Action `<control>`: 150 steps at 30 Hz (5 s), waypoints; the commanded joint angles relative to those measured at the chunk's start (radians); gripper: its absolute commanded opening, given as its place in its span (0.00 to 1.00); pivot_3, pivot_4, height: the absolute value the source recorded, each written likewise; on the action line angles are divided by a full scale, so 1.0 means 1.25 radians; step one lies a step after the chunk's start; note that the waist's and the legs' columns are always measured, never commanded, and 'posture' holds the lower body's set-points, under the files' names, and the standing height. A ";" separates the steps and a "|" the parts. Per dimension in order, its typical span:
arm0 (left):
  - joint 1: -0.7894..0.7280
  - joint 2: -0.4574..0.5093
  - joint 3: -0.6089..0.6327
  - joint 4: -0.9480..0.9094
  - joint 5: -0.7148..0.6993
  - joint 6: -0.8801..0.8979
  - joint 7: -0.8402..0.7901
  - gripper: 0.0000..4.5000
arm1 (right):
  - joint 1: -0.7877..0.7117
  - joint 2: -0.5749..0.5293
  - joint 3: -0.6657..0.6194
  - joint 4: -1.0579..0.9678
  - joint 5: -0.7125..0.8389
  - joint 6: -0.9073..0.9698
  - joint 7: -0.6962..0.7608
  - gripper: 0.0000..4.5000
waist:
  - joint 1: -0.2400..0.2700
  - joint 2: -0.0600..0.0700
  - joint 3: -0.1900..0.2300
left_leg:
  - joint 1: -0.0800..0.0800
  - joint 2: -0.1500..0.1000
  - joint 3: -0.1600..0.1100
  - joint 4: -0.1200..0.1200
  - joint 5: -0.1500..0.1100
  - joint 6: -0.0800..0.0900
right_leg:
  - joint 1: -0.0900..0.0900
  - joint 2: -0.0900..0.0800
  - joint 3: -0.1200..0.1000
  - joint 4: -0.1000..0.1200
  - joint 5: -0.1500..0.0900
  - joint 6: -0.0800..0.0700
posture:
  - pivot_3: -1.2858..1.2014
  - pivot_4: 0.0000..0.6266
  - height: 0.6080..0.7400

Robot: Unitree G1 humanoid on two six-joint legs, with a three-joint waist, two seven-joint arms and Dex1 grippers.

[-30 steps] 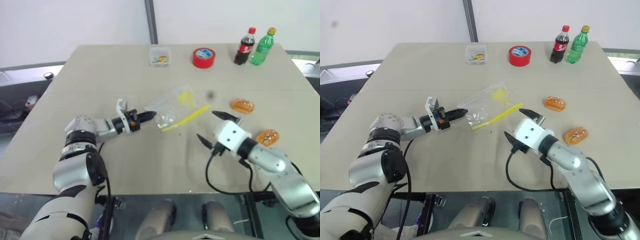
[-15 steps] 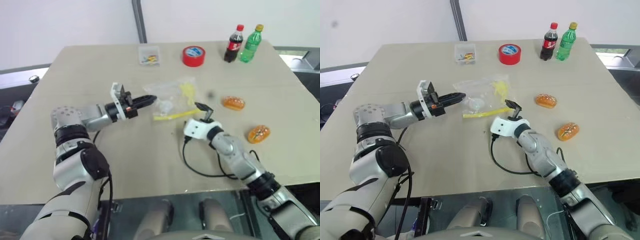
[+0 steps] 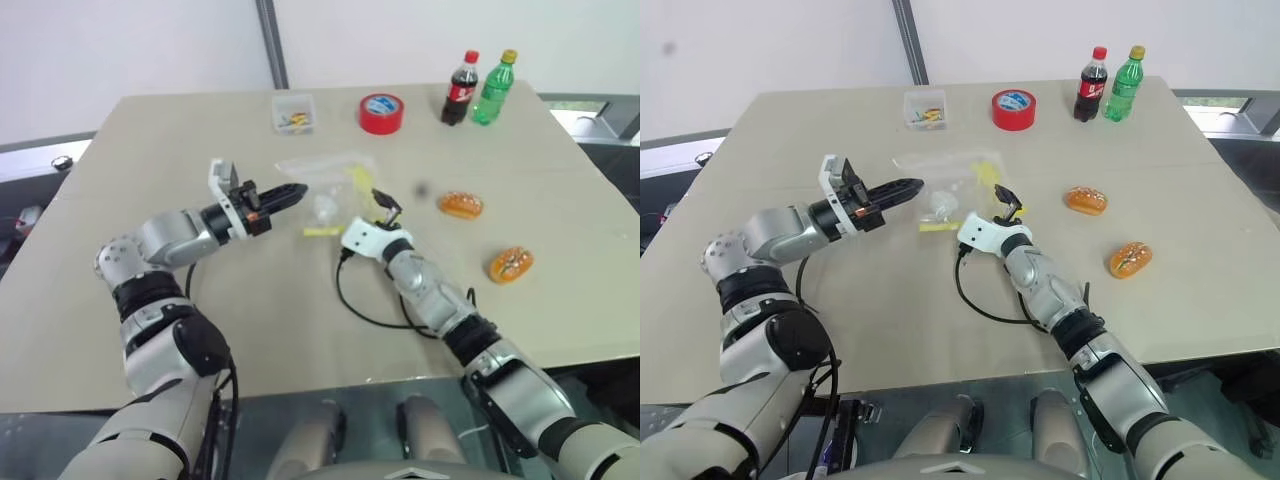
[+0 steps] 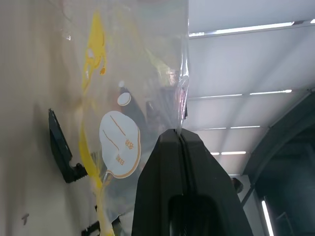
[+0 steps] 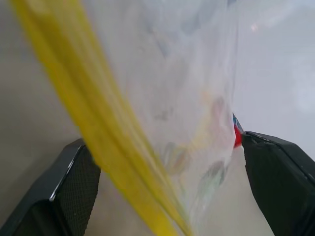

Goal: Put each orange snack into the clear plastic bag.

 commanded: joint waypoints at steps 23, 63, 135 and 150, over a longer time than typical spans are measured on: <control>0.442 0.401 -0.595 -1.033 0.437 -0.559 -0.413 0.68 | -0.254 -0.139 -0.100 0.094 0.117 -0.065 0.299 0.00 | 0.006 0.001 0.002 | 0.001 0.003 0.009 -0.007 0.000 0.000 | -0.002 0.002 0.007 -0.005 0.001 -0.002 | 0.52 0.24 0.77; 0.308 0.196 -1.012 -0.957 1.271 -0.598 -0.377 0.49 | -0.301 -0.071 -0.108 0.074 0.127 0.046 0.336 0.00 | 0.013 0.001 0.003 | -0.002 0.008 0.015 -0.015 0.000 0.000 | -0.010 0.006 0.014 -0.007 0.002 -0.003 | 0.52 0.24 0.77; 0.522 0.293 -0.660 -0.647 1.265 -1.419 -0.669 0.00 | -0.058 -0.125 0.093 -0.190 0.026 -0.036 0.285 0.18 | 0.014 0.001 0.003 | -0.001 0.013 0.017 -0.014 0.000 -0.001 | -0.012 0.009 0.014 -0.007 0.003 -0.004 | 0.52 0.24 0.77; 0.457 0.219 -0.672 -0.576 1.288 -1.337 -0.627 0.00 | 0.000 -0.176 -0.027 -0.316 0.061 -0.010 0.347 0.99 | 0.017 0.001 0.003 | -0.002 0.013 0.017 -0.014 0.000 -0.001 | -0.011 0.010 0.014 -0.007 0.003 -0.004 | 0.52 0.24 0.77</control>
